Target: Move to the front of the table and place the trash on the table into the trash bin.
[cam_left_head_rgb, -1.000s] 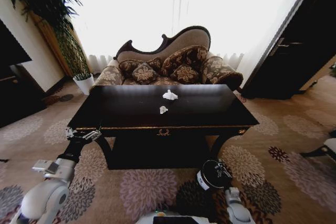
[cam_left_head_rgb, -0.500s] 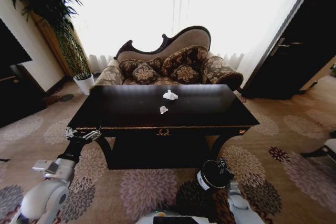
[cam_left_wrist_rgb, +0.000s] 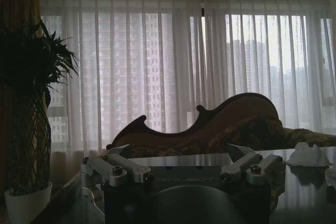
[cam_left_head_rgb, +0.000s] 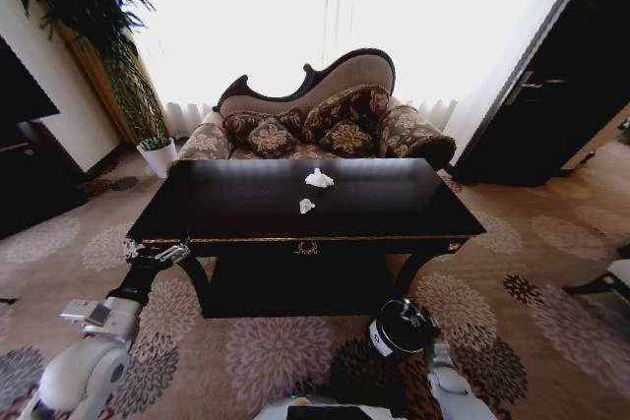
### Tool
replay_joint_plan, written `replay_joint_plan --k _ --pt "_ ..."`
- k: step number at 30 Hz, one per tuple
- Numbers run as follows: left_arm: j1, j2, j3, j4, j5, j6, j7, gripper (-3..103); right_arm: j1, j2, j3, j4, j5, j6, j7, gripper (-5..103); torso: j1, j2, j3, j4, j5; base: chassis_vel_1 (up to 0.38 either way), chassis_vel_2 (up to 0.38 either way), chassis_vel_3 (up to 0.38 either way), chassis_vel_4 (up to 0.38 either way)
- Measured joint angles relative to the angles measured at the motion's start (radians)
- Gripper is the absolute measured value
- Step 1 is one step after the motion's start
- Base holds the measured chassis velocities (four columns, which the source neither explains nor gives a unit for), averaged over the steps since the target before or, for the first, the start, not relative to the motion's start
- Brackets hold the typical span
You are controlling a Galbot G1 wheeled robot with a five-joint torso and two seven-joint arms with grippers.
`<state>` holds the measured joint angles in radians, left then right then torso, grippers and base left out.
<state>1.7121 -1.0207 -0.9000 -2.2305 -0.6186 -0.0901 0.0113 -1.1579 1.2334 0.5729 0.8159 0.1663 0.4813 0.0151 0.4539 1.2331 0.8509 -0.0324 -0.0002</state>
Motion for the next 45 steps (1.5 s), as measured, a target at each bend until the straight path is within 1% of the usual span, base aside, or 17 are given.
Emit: replay_joint_plan --k 4,6,9,11,12,15,18,20,23,24,26,28,31,33,37,39,45 --pt "0.000 0.000 0.000 0.000 0.000 0.000 0.000 100 -0.005 0.006 0.001 0.009 -0.002 -0.004 0.000 74 0.000 0.000 0.000 -0.0001 0.0000 0.000 0.000 0.000 0.000" --pt "0.000 0.000 0.000 0.000 0.000 0.000 0.000 100 -0.007 0.006 0.001 0.012 -0.002 -0.004 0.000 74 0.000 0.000 0.000 0.0000 0.0000 0.000 0.000 0.000 0.000" --pt "0.000 0.000 0.000 0.000 0.000 0.000 0.000 100 -0.029 0.016 0.002 0.040 0.000 -0.006 0.000 90 0.000 0.000 0.000 0.0000 0.0000 0.000 0.000 0.000 0.000" --pt "0.000 0.000 0.000 0.000 0.000 0.000 0.000 100 -0.039 0.020 0.002 0.056 0.001 -0.008 0.000 90 0.000 0.000 0.000 -0.0001 0.0000 0.000 0.000 0.000 0.000" --pt "0.000 0.000 0.000 0.000 0.000 0.000 0.000 100 -0.068 0.033 0.003 0.097 0.006 -0.011 0.000 99 0.000 0.000 0.000 0.0000 -0.0001 0.000 0.000 0.000 0.000" --pt "0.000 0.000 0.000 0.000 0.000 0.000 0.000 100 -0.096 0.046 0.003 0.136 0.011 -0.014 -0.001 100 0.000 0.000 0.000 -0.0001 0.0000 0.000 0.000 0.000 0.000" --pt "0.000 0.000 0.000 0.000 0.000 0.000 0.000 100 -0.163 0.073 0.009 0.237 0.021 -0.016 -0.003 100 0.000 0.000 0.000 0.0000 0.0000 0.000 0.000 0.000 0.000" --pt "0.000 0.000 0.000 0.000 0.000 0.000 0.000 100 -0.178 0.079 0.013 0.262 0.021 -0.016 -0.003 100 0.000 0.000 0.000 0.0000 0.0000 0.000 0.000 0.000 0.000" --pt "0.000 0.000 0.000 0.000 0.000 0.000 0.000 100 -0.249 0.099 0.029 0.378 0.030 -0.011 -0.002 100 0.000 0.000 0.000 -0.0001 -0.0001 0.000 0.000 0.000 0.000" --pt "0.000 0.000 0.000 0.000 0.000 0.000 0.000 100 -0.249 0.099 0.029 0.378 0.030 -0.011 -0.002 100 0.000 0.000 0.000 -0.0001 -0.0001 0.000 0.000 0.000 0.000" --pt "0.000 0.000 0.000 0.000 0.000 0.000 0.000 100 -0.304 0.112 0.040 0.469 0.042 -0.006 -0.001 100 0.000 0.000 0.000 0.0000 0.0000 0.000 0.000 0.000 0.000" --pt "0.000 0.000 0.000 0.000 0.000 0.000 0.000 100 -0.321 0.116 0.044 0.496 0.048 -0.005 0.000 100 0.000 0.000 0.000 0.0000 -0.0001 0.000 0.000 0.000 0.000" --pt "0.000 0.000 0.000 0.000 0.000 0.000 0.000 100 -0.407 0.135 0.064 0.613 0.073 0.004 0.009 100 0.000 0.000 0.000 -0.0001 -0.0001 0.000 0.000 0.000 0.000" --pt "0.000 0.000 0.000 0.000 0.000 0.000 0.000 100 -0.419 0.138 0.068 0.627 0.073 0.006 0.011 100 0.000 0.000 0.000 -0.0001 -0.0001 0.000 0.000 0.000 0.000" --pt "0.000 0.000 0.000 0.000 0.000 0.000 0.000 100 -0.509 0.162 0.102 0.726 0.084 0.042 0.020 100 0.000 0.000 0.000 -0.0001 0.0000 0.000 0.000 0.000 0.000" --pt "0.000 0.000 0.000 0.000 0.000 0.000 0.000 100 -0.518 0.164 0.105 0.736 0.085 0.046 0.020 100 0.000 0.000 0.000 -0.0001 0.0000 0.000 0.000 0.000 0.000" --pt "0.000 0.000 0.000 0.000 0.000 0.000 0.000 100 -0.597 0.175 0.133 0.847 0.075 0.089 0.013 100 0.000 0.000 0.000 -0.0001 0.0000 0.000 0.000 0.000 0.000"
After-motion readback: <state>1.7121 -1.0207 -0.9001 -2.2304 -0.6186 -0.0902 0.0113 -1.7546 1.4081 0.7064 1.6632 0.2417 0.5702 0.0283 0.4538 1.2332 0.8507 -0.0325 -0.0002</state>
